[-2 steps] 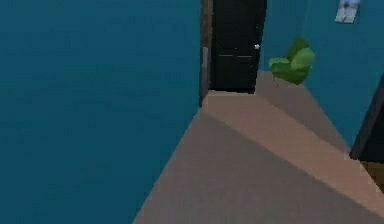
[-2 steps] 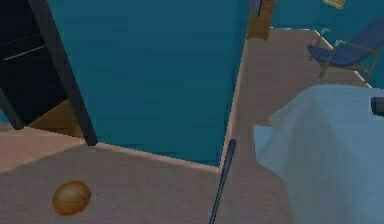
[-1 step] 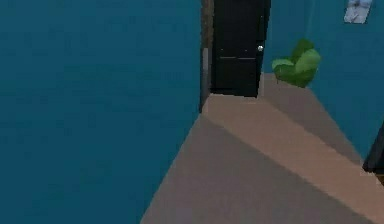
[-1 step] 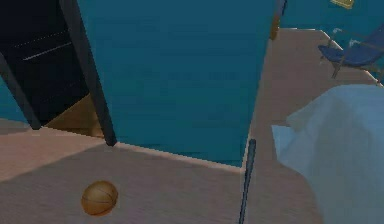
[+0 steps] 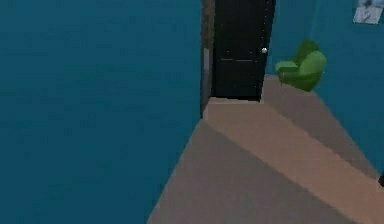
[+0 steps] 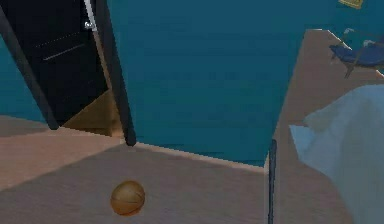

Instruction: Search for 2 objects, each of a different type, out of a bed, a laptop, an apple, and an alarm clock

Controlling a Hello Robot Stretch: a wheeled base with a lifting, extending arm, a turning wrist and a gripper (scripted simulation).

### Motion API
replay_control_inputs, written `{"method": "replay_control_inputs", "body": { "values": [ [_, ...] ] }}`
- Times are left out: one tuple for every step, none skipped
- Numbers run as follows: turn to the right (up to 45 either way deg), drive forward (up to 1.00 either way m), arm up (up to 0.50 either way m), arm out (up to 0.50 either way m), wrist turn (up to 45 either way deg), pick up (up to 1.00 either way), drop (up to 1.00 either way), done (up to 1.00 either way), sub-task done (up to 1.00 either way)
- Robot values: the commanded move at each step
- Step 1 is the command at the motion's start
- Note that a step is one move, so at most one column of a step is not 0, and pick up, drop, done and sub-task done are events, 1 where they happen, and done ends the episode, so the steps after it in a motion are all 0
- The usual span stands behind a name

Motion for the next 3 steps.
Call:
{"method": "replay_control_inputs", "body": {
  "values": [
    [15.0, 0.00, 0.00, 0.00, 0.0, 0.00, 0.00, 0.00, 0.00],
    [0.0, 1.00, 0.00, 0.00, 0.0, 0.00, 0.00, 0.00, 0.00],
    [0.0, 1.00, 0.00, 0.00, 0.0, 0.00, 0.00, 0.00, 0.00]
  ]
}}
